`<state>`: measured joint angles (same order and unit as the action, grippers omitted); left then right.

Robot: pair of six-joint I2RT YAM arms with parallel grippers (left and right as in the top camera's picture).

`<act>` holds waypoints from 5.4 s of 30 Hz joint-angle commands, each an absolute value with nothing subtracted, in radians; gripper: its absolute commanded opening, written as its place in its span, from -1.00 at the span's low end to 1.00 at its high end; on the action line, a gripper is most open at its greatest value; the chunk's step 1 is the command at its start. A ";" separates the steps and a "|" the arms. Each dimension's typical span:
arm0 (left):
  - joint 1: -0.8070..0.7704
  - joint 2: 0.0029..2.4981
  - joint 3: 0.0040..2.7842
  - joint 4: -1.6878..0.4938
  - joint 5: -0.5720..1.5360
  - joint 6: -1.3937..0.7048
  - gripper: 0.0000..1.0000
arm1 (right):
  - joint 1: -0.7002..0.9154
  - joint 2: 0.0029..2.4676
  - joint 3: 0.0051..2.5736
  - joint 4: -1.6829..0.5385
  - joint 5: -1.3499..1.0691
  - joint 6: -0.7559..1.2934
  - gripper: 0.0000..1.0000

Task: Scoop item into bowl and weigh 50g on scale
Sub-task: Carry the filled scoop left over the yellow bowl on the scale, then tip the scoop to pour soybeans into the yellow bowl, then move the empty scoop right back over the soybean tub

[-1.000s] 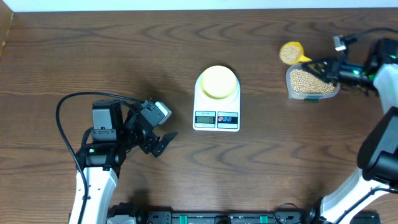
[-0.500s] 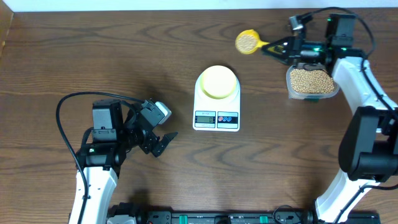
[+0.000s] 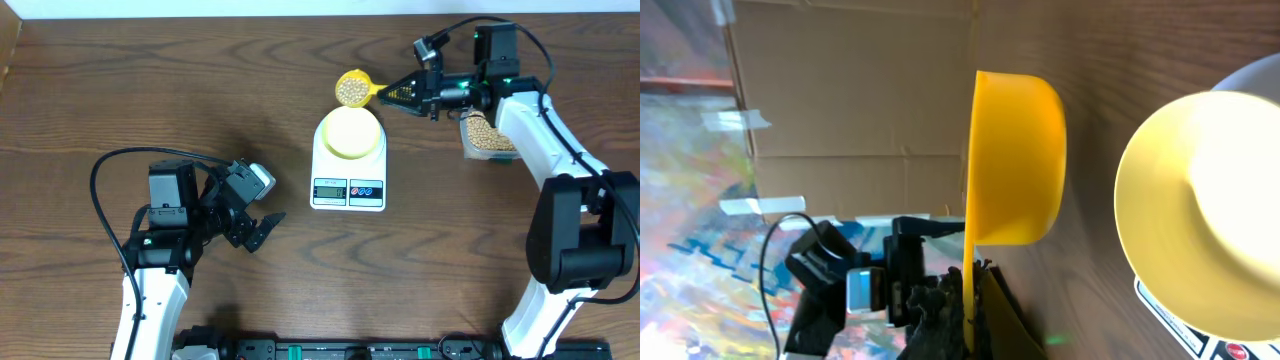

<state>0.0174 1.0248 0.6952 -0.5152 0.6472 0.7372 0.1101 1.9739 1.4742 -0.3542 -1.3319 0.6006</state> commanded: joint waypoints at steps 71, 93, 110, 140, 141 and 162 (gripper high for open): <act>0.014 1.025 0.699 -0.514 0.642 0.747 0.95 | 0.322 1.966 1.834 -1.054 -0.527 -0.065 -0.98; 0.014 1.025 0.699 -0.514 0.642 0.747 0.95 | 0.322 1.966 1.834 -1.047 -0.513 -0.167 -0.98; 0.014 1.025 0.699 -0.514 0.642 0.747 0.95 | 0.334 1.966 1.834 -1.036 -0.495 -0.327 -0.98; 0.014 1.025 0.699 -0.514 0.642 0.747 0.95 | 0.460 1.950 1.834 -1.003 -0.199 -0.534 -0.98; 0.014 1.025 0.699 -0.514 0.642 0.747 0.95 | 0.460 1.946 1.834 -1.003 -0.196 -0.544 -0.98; 0.014 1.025 0.699 -0.514 0.642 0.747 0.95 | 0.355 1.829 1.905 -1.048 -0.163 -0.453 -0.98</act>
<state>0.0166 1.0248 0.6952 -0.5152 0.6472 0.7372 0.4229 1.8973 1.8629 -1.0237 -0.1528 -0.5404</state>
